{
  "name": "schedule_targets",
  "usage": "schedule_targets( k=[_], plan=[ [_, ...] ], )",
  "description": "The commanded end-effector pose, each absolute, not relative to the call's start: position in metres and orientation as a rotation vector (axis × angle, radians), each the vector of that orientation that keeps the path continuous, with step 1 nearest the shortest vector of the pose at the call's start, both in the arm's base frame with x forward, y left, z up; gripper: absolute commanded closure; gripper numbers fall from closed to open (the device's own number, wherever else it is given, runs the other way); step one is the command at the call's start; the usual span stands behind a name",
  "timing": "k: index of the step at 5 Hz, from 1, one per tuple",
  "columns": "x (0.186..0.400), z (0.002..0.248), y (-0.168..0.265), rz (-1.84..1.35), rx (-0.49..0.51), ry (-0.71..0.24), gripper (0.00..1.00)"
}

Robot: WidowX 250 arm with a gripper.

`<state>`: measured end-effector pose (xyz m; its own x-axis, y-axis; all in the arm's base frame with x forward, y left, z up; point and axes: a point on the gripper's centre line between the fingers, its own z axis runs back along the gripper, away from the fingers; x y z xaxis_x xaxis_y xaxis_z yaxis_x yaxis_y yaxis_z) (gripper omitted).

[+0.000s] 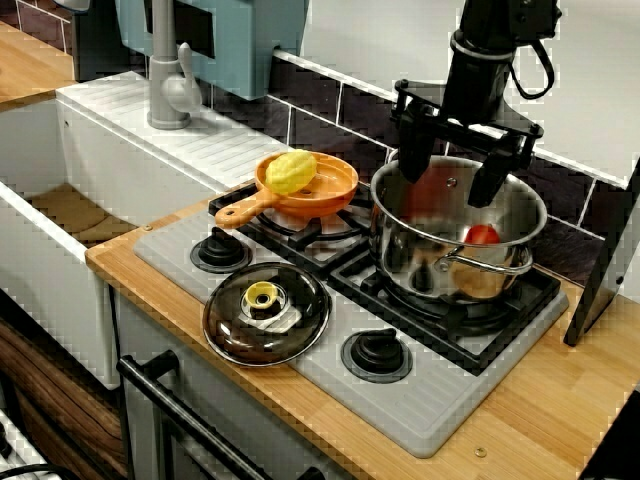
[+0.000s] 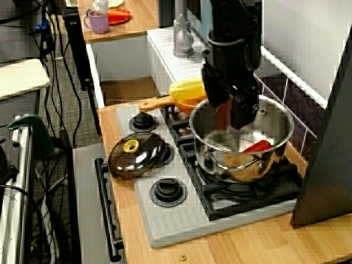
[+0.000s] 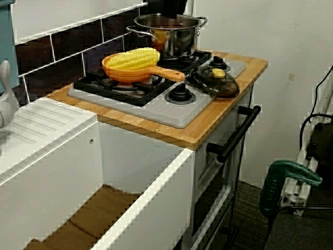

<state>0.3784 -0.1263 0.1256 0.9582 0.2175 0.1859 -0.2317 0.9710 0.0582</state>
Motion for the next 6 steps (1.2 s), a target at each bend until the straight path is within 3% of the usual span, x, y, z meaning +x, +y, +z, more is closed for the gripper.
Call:
schedule_targets(
  k=[1,4,6],
  plan=[
    [0.391,0.126,-0.129,0.227,0.066,-0.231,0.0],
    [0.387,0.116,-0.133,0.232,0.042,-0.226,0.0],
    [0.38,0.113,-0.136,0.219,-0.057,-0.191,0.0]
  ],
)
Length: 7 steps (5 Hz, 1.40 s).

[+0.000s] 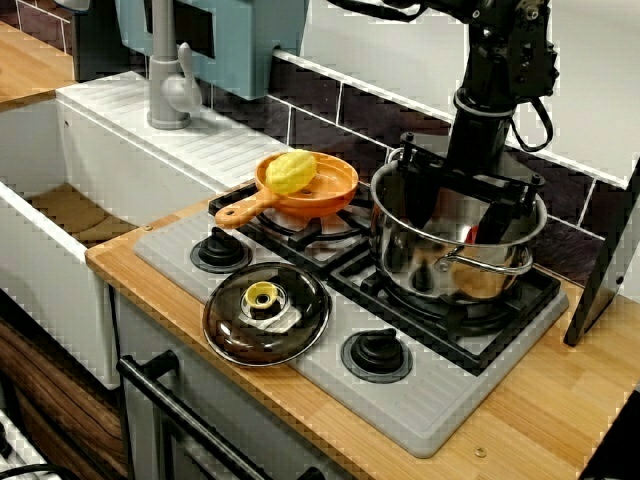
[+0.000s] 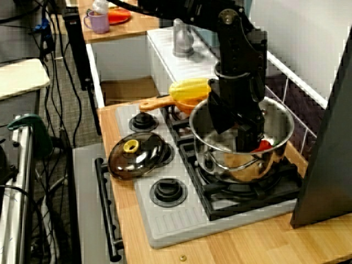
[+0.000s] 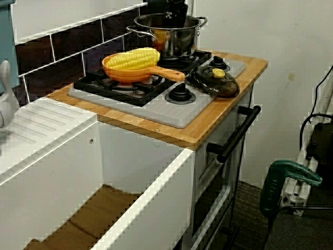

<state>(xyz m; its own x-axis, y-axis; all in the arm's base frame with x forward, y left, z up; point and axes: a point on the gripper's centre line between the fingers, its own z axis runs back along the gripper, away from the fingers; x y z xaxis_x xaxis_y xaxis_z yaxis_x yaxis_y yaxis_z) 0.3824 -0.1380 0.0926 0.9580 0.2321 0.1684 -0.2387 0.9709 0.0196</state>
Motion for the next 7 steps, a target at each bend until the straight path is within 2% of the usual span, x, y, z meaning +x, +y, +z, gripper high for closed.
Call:
schedule_targets(
  k=[1,2,7],
  plan=[
    [0.376,0.1148,-0.1401,0.189,-0.083,-0.202,0.0],
    [0.3737,0.1154,-0.1397,0.177,-0.135,-0.199,0.0],
    [0.377,0.12,-0.1397,0.161,-0.237,-0.235,0.0]
  ],
)
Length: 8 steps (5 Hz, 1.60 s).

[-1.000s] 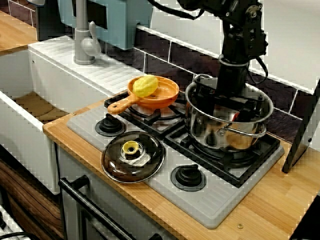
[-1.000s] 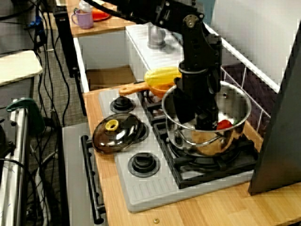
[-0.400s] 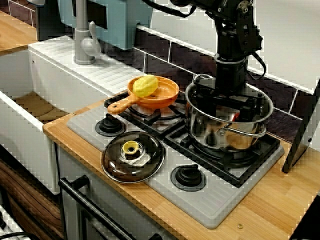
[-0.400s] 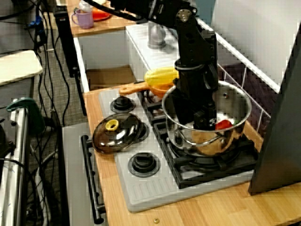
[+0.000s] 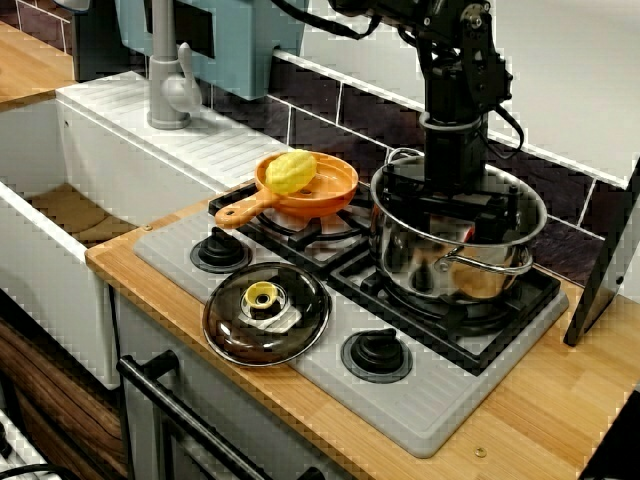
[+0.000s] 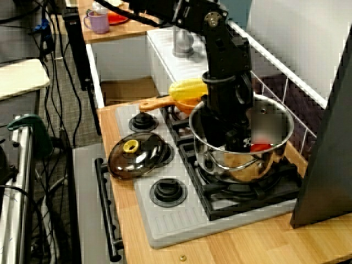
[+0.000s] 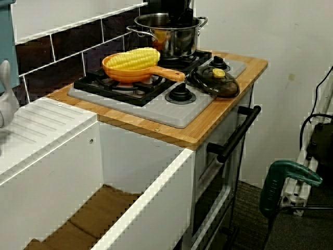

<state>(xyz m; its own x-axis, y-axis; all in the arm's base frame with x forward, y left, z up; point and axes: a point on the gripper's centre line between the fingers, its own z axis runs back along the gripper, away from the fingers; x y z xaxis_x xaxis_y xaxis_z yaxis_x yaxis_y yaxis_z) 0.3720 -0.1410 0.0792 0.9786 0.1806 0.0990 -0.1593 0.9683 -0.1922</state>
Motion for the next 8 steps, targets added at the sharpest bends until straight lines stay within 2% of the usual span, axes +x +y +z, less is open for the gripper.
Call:
schedule_targets(
  k=[1,3,8],
  plan=[
    [0.381,0.122,-0.138,0.168,-0.241,-0.242,0.0],
    [0.391,0.128,-0.14,0.194,-0.264,-0.274,0.0],
    [0.391,0.107,-0.147,0.21,-0.25,-0.271,0.0]
  ],
)
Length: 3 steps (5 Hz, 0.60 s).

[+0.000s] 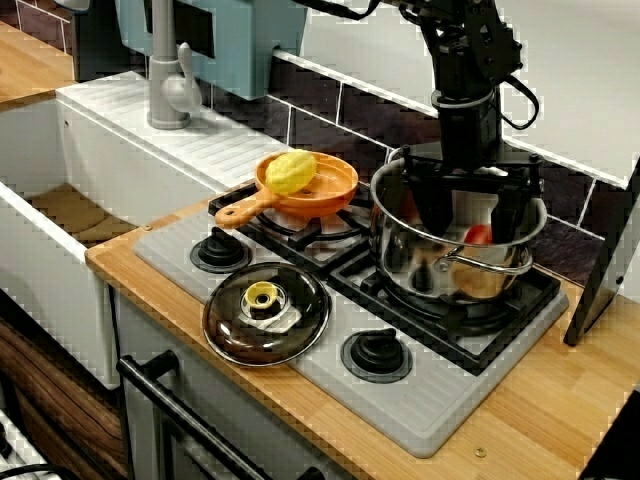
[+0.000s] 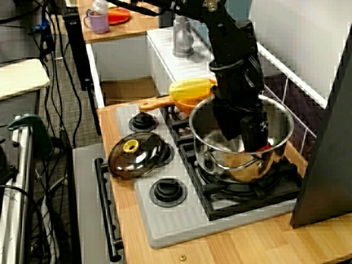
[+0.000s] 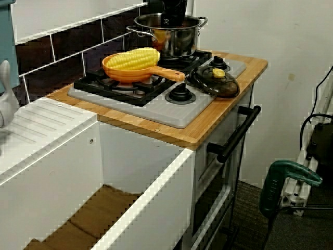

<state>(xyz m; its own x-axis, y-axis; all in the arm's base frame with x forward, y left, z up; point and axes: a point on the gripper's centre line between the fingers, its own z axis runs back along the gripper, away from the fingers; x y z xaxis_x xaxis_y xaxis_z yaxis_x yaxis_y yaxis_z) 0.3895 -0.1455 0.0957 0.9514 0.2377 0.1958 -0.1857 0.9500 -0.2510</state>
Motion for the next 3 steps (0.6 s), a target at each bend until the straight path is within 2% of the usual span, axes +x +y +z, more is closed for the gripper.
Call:
schedule_targets(
  k=[1,3],
  plan=[
    [0.3891,0.0996,-0.1466,0.212,-0.238,-0.267,0.0],
    [0.3879,0.0899,-0.1443,0.217,-0.22,-0.259,0.0]
  ],
)
